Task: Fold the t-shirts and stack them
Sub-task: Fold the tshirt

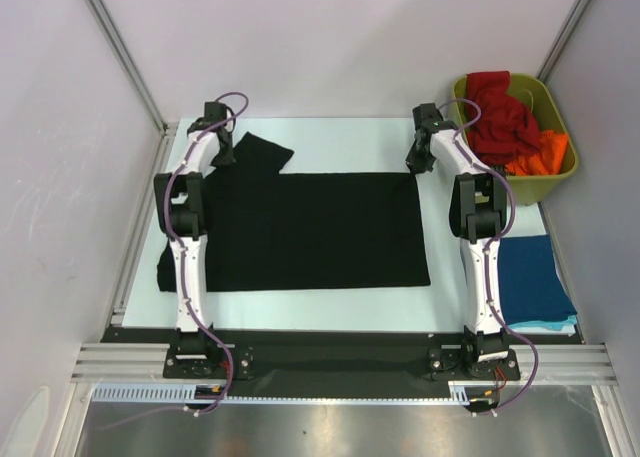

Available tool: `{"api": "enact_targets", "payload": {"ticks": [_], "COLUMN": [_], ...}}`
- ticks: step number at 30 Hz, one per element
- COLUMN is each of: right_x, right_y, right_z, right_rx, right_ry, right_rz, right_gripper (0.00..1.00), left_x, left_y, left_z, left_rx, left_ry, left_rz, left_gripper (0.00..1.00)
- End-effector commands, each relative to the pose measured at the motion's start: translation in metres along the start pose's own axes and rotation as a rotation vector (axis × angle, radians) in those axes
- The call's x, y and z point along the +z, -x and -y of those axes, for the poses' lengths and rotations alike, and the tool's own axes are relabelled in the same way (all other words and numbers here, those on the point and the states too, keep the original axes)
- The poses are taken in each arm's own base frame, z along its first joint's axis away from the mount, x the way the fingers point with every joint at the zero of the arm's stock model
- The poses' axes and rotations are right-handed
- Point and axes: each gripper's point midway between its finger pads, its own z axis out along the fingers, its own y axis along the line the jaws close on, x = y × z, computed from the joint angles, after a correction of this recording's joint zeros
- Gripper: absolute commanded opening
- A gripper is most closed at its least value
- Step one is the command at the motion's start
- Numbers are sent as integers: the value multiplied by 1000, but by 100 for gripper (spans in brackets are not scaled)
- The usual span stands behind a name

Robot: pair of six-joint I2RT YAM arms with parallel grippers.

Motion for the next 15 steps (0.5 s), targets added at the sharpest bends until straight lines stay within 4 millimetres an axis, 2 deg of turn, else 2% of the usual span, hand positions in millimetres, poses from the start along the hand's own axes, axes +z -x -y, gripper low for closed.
{"api": "enact_targets", "payload": {"ticks": [1, 2, 4, 8, 12, 15], "right_x": [2, -7, -16, -36, -46, -54], "right_y": [3, 8, 12, 20, 22, 29], "right_z": [1, -2, -4, -7, -6, -15], "right_rx": [-27, -29, -41, -71, -93, -106], "right_ry": [26, 41, 56, 90, 116, 167], "right_rz": [7, 19, 26, 37, 40, 70], "right_gripper": [0, 0, 0, 0, 0, 0], "left_x": [-46, -47, -66, -87, -103, -113], "left_y": [35, 33, 42, 51, 62, 65], "left_z": [-8, -8, -14, -20, -24, -20], "left_rx": [-25, -30, -59, -96, -107, -110], "left_ry": [6, 5, 18, 27, 29, -1], "left_rz": [115, 118, 160, 197, 237, 251], "left_gripper": [1, 0, 0, 0, 0, 0]}}
